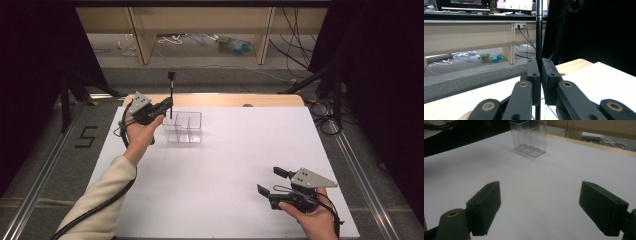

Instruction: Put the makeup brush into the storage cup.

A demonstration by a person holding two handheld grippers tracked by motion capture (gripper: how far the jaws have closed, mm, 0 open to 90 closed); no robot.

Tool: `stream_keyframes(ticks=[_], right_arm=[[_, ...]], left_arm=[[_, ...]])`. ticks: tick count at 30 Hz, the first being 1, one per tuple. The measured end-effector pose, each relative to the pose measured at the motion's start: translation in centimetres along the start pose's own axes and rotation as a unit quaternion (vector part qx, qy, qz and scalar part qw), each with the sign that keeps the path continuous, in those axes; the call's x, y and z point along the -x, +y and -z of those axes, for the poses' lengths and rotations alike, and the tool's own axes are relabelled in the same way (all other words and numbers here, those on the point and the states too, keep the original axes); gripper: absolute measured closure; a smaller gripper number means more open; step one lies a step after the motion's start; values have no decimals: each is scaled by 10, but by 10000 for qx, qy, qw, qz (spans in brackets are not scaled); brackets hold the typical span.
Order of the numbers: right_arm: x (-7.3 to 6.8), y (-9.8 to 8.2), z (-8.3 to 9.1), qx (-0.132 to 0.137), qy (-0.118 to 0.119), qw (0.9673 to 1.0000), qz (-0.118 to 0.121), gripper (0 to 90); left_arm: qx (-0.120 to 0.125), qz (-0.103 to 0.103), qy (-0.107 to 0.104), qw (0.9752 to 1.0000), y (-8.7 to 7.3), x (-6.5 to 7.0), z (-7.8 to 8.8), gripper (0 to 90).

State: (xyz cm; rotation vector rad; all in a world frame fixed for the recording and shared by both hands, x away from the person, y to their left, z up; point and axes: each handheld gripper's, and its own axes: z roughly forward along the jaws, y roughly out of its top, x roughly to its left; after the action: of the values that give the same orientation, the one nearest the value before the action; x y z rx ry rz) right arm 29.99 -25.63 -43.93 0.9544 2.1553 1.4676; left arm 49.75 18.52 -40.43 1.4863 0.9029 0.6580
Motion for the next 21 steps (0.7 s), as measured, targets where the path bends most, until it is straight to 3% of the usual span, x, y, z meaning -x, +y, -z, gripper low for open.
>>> stream_keyframes(ticks=[21], right_arm=[[0,0,0,-8,0,10000,9,188]], left_arm=[[-60,6,17,10000,-5,-2,-2,853]])
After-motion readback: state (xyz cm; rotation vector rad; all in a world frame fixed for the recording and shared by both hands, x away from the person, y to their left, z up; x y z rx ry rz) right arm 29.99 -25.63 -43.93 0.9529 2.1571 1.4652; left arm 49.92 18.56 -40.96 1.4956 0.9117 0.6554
